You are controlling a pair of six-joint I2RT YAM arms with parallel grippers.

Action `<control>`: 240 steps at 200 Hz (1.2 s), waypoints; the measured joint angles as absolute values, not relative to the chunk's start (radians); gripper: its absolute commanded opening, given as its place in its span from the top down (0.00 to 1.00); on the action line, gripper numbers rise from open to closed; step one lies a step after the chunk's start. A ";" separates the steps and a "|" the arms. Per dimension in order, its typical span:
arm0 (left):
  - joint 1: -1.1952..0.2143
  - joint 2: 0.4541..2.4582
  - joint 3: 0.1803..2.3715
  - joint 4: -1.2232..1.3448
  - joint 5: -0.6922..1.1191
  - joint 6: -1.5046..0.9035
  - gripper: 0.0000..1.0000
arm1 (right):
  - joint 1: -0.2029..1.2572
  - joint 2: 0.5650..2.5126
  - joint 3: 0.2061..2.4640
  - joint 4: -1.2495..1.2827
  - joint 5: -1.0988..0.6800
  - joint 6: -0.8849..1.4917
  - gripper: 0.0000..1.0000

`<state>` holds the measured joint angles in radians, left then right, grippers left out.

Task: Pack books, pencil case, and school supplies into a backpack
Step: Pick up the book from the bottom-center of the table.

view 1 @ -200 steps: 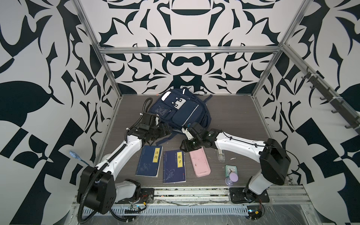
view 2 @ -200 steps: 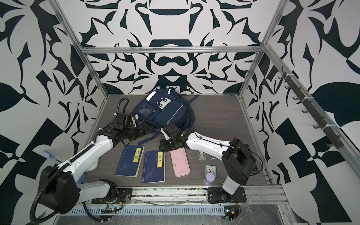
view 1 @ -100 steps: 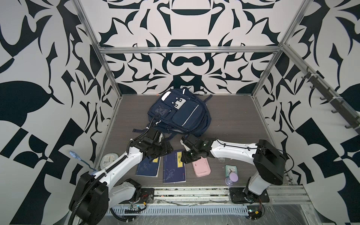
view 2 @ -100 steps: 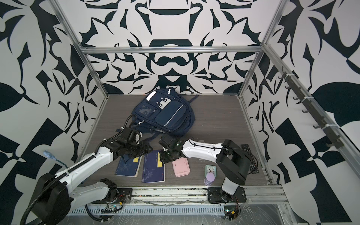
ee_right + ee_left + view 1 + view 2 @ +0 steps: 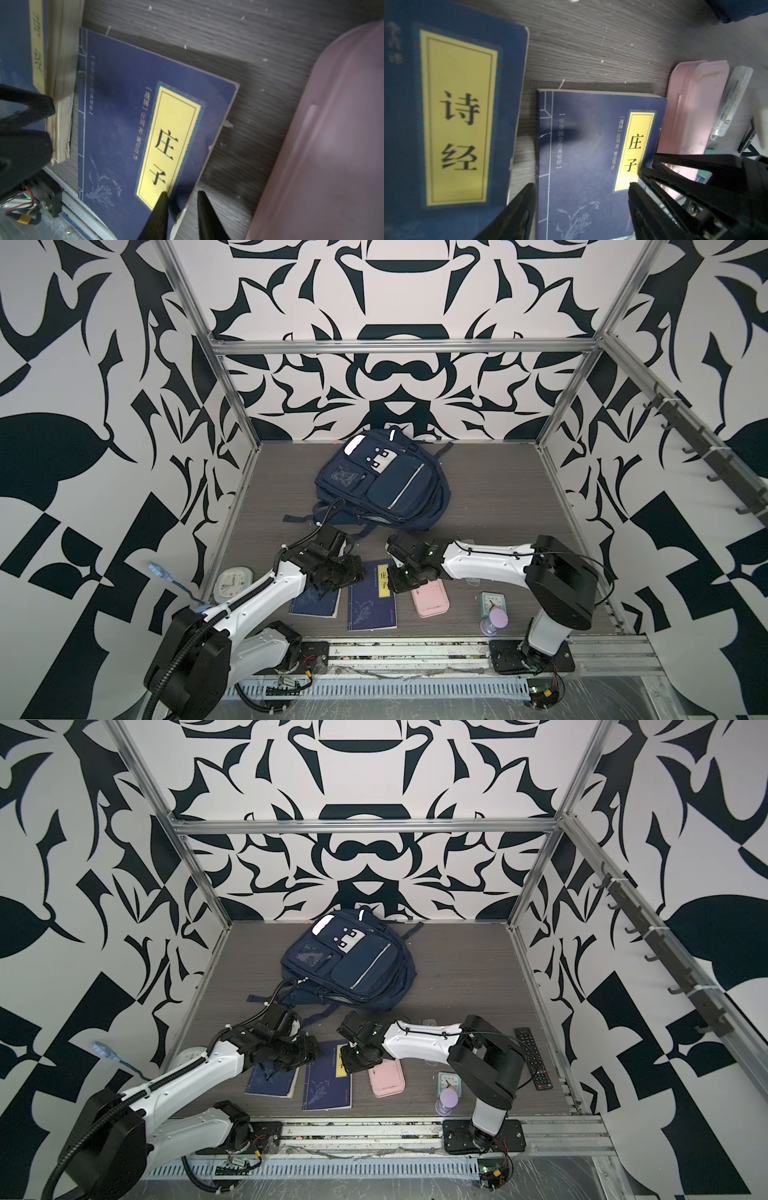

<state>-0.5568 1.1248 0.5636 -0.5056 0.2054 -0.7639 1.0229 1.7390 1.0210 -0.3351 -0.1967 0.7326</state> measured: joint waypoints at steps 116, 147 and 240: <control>-0.557 1.185 0.543 -0.483 0.251 -0.770 0.28 | 1.028 1.801 1.070 -0.376 -0.167 0.735 0.80; -0.557 1.218 0.542 -0.476 0.254 -0.765 0.31 | 1.028 1.802 1.077 -0.389 -0.153 0.729 0.81; -0.547 1.270 0.509 -0.347 0.347 -0.759 0.50 | 0.979 1.827 1.126 -0.455 -0.112 0.715 0.85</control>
